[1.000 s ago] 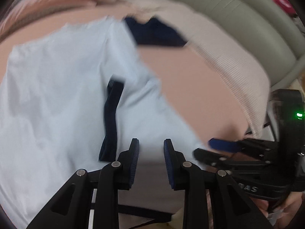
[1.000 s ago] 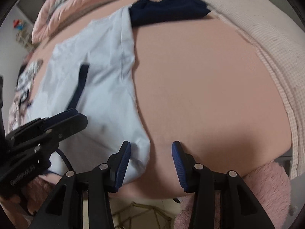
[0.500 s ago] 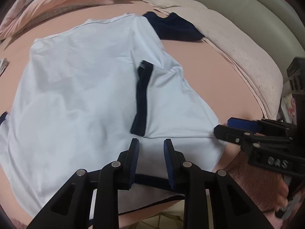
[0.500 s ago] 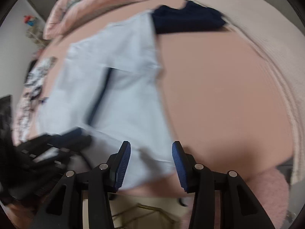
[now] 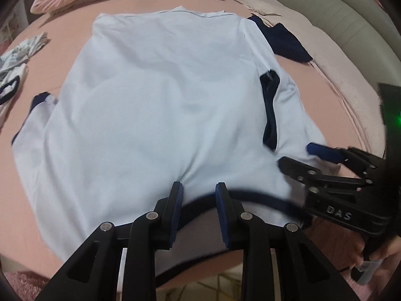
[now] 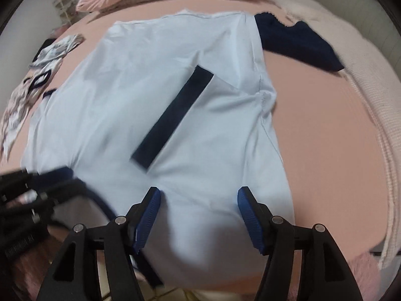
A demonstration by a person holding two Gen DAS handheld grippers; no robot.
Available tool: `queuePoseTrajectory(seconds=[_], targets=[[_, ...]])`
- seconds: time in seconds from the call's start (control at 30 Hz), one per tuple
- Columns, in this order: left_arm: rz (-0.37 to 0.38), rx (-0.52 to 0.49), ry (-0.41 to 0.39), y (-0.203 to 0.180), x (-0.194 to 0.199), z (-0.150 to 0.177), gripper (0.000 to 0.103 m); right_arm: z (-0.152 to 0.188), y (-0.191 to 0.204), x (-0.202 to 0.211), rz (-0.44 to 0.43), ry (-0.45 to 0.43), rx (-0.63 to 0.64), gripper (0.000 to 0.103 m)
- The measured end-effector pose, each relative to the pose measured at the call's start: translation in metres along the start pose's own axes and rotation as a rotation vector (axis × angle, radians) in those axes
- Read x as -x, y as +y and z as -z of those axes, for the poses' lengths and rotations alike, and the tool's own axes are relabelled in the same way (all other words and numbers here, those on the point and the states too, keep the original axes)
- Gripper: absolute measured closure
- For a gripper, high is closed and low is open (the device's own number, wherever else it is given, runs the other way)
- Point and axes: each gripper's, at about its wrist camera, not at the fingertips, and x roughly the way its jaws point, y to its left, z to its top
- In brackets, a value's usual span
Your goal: Fold clothes
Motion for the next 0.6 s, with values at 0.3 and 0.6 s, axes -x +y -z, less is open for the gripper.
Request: queuePoseTrajectory(seconds=[0.3,0.6], targets=[[0.034,0.119,-0.180,0.046,0.036,0.006,0.079,-0.023,0.046,0.020,-0.229,-0.063,-0.001,0.040],[0.082,0.214,-0.047,0.100,0.022,0.037,0.079,0.003,0.078,-0.006,-0.094,0.078,0.144,0.039]])
